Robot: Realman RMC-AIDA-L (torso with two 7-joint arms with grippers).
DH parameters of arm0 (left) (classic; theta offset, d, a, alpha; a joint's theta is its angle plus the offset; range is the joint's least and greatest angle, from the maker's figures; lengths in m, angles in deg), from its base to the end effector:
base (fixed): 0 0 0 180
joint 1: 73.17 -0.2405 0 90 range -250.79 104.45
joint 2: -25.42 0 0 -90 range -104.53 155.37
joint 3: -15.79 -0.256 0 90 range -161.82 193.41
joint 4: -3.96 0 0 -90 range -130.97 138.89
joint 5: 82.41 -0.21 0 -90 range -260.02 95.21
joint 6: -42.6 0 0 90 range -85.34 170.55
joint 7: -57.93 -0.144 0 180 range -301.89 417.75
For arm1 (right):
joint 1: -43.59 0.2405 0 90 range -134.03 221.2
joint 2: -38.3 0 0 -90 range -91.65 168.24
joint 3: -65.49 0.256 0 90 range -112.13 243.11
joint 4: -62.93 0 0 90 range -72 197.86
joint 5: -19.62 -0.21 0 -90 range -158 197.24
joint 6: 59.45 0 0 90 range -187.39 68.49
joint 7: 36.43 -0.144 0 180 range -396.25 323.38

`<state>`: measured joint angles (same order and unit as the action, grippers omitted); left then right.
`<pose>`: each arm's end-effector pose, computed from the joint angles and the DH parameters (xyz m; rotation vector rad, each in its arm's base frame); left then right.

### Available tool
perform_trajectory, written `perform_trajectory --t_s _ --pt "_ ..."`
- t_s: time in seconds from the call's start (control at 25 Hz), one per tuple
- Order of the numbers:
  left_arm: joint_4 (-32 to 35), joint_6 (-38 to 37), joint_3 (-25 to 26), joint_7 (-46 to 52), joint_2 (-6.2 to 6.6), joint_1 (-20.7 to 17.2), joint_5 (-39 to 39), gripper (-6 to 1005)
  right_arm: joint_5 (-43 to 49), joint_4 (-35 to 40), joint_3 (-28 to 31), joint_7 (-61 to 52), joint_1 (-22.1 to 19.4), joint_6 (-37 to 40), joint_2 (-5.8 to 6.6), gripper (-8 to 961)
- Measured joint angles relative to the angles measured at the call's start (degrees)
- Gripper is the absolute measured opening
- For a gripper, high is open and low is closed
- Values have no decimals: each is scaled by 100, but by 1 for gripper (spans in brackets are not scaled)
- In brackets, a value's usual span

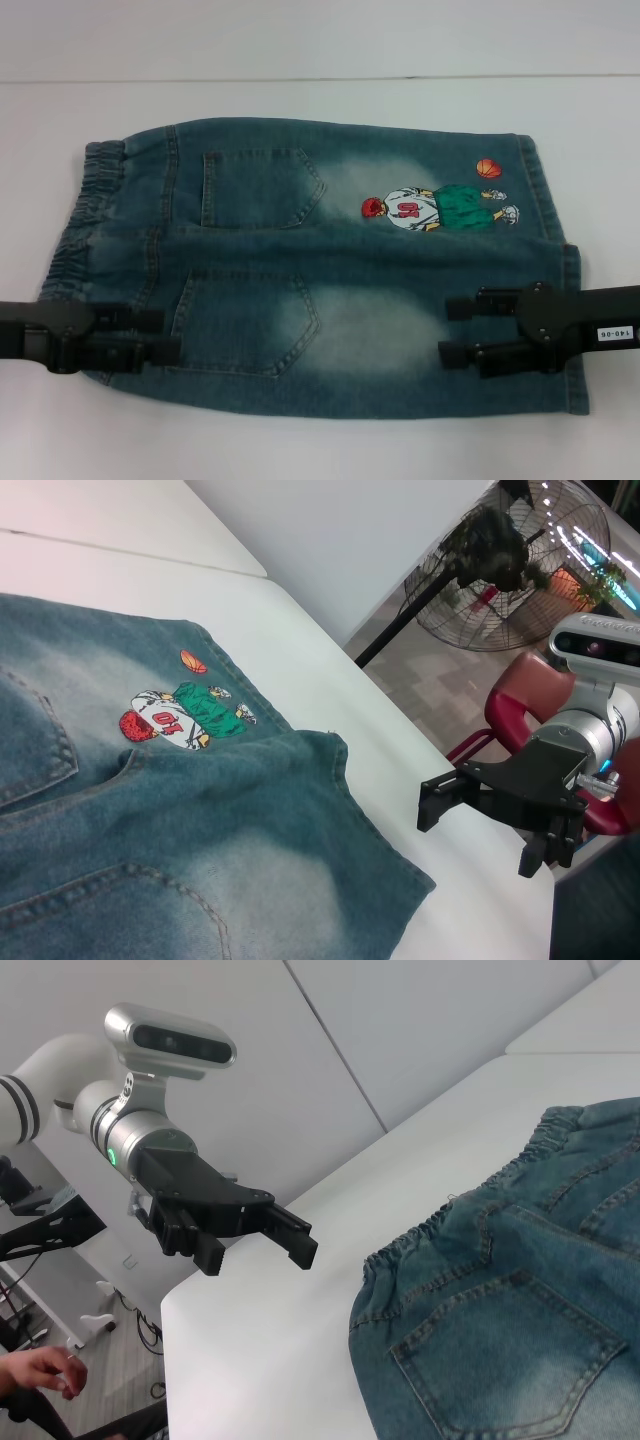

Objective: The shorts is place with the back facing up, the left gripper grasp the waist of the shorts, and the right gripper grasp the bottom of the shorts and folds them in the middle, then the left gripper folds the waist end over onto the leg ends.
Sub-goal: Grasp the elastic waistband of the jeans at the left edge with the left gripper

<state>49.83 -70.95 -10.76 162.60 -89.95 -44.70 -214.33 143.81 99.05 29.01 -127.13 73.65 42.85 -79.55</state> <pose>-0.2855 0.2792 0.0574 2.7793 1.2560 0.6163 0.2687 0.2924 0.0000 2.8837 -0.9641 -0.6958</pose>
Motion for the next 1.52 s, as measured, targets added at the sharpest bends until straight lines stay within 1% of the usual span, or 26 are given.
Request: perform_trajectory --t_s 0.4,0.52,0.64,0.76,0.8,0.88,0.92,0.96,1.08,1.2,1.36,1.52 --pt "8 0 -48 65 -2 0 -13 858 0 -5 0 48 0 -9 0 894" --pt "67 12 -42 323 42 27 -60 858 0 -9 0 49 2 -15 0 894" --pt "299 23 3 930 157 133 -239 858 0 -9 0 51 26 -31 0 895" --pt "573 62 35 1800 313 276 -414 859 0 -9 1 57 50 -37 0 895" --pt "596 76 43 1967 348 323 -485 859 0 -9 0 58 55 -37 0 895" --pt "641 176 76 2634 469 525 -835 859 0 -9 -3 59 61 -37 0 894" --pt "641 207 76 2721 483 556 -917 859 0 -9 -5 60 65 -37 0 894" --pt "631 324 52 3062 534 703 -1245 859 0 -9 -6 62 71 -37 0 894" --pt "599 551 -54 3401 570 876 -1713 859 0 -9 -8 71 91 -48 0 895" --pt "571 874 -262 3828 578 1005 -2088 859 0 -9 -9 78 116 -82 0 895" --pt "521 1280 -518 4148 558 1054 -2306 859 0 -13 -13 95 147 -140 -4 894" --pt "406 1625 -645 4353 535 1057 -2561 859 0 -33 -40 129 176 -186 -9 895"
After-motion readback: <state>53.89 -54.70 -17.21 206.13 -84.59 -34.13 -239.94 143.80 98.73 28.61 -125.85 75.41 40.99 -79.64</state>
